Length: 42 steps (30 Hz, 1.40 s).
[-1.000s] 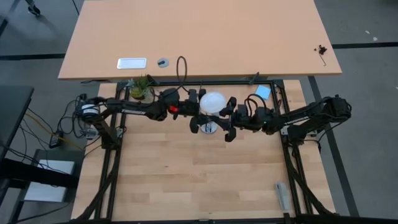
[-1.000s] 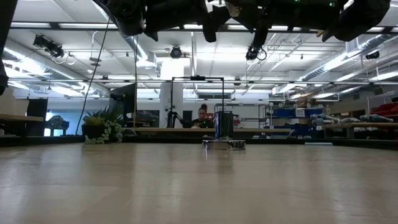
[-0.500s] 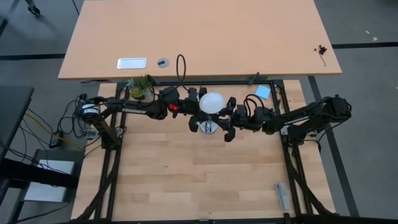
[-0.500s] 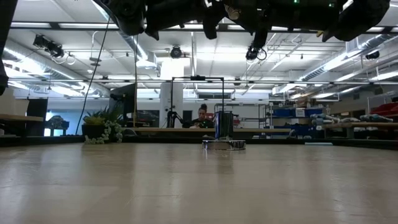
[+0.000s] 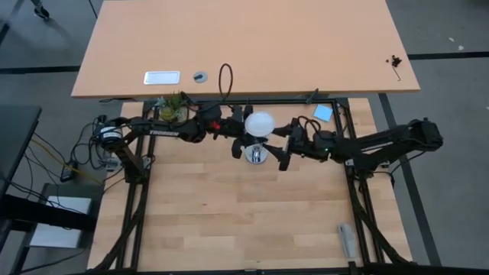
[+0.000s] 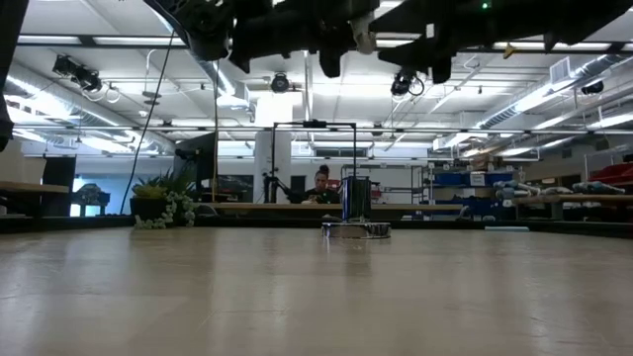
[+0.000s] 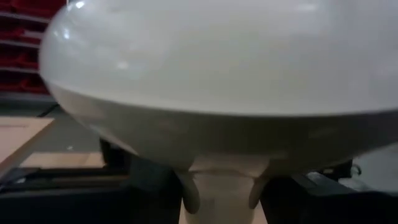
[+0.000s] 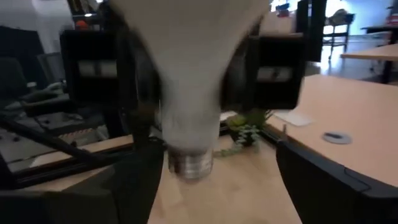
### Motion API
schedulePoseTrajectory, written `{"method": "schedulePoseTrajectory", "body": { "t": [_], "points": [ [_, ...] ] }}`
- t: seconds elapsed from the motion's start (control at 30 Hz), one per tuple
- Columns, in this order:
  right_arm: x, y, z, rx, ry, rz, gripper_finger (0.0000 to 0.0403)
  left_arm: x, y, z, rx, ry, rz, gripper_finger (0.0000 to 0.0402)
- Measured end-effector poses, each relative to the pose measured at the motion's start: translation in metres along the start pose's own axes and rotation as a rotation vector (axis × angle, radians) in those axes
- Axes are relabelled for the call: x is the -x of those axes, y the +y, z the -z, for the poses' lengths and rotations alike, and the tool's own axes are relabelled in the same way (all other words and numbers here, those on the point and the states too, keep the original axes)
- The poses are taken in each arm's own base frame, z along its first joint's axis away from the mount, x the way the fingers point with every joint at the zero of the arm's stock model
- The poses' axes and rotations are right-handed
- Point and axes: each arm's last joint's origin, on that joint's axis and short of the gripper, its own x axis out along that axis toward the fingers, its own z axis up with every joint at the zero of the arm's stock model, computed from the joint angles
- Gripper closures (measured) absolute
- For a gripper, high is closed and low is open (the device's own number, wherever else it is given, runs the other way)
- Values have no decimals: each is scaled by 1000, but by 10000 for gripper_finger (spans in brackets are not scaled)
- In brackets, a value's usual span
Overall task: Screw lightbulb
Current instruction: Insert the white lightbulb into the desk lamp
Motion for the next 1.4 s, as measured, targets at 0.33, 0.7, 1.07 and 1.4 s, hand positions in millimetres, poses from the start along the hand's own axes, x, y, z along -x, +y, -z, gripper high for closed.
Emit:
{"method": "schedulePoseTrajectory", "body": {
  "t": [0.33, 0.7, 1.07, 1.4],
  "points": [
    [36, -7, -29, -44, -24, 30, 117, 13, 5, 36, -92, 148, -87, 240],
    [33, 3, -41, -75, -116, -31, 240, 25, -1, 76, -182, 173, -241, 241],
    [-4, 23, -67, 57, -50, -39, 383, 16, 11, 118, -159, 199, -311, 241],
    [-27, 29, -64, 116, -15, -29, 382, 14, 14, 127, -147, 185, -347, 241]
  ]
}}
